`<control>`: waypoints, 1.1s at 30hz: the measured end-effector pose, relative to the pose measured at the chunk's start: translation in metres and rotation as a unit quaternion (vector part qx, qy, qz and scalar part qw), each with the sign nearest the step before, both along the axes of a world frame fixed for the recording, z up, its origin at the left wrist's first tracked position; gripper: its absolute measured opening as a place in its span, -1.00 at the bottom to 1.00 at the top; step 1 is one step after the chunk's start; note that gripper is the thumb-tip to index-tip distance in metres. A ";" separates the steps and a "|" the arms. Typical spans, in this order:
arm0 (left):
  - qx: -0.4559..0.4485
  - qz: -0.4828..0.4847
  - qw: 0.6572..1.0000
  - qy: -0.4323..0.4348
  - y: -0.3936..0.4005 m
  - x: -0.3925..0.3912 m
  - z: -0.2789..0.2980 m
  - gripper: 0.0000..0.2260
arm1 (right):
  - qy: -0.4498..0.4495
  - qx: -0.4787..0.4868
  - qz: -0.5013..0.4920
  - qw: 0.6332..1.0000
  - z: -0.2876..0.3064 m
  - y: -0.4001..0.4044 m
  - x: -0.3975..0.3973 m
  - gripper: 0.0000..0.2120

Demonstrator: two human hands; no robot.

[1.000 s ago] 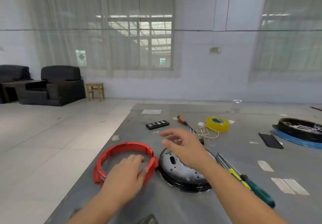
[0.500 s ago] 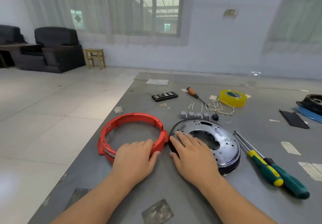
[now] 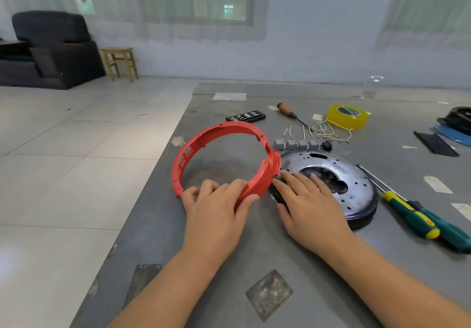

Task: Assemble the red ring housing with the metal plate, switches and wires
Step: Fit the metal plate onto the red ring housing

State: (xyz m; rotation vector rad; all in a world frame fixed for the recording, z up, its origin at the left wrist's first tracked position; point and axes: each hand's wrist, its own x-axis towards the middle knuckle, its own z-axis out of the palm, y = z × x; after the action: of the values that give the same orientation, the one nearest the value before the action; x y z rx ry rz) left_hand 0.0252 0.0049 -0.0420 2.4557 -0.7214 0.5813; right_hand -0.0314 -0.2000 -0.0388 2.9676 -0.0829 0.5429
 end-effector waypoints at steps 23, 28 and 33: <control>-0.337 -0.086 0.925 0.151 0.005 -0.002 0.009 -0.68 | -0.075 0.741 0.263 0.614 0.013 0.038 0.008 -0.80; -0.428 -0.113 0.895 -0.047 0.007 -0.001 0.016 -0.62 | -0.028 0.518 0.267 0.812 0.009 0.039 -0.004 -0.89; -0.501 -0.064 0.863 0.006 0.015 0.004 0.015 -0.53 | -0.052 0.288 0.312 0.904 0.008 0.048 -0.001 -0.95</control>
State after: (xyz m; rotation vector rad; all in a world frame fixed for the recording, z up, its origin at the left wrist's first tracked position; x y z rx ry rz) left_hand 0.0295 0.0194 -0.0268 1.4241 -0.3996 0.6627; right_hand -0.0326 -0.1522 -0.0309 3.5062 0.8766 0.8705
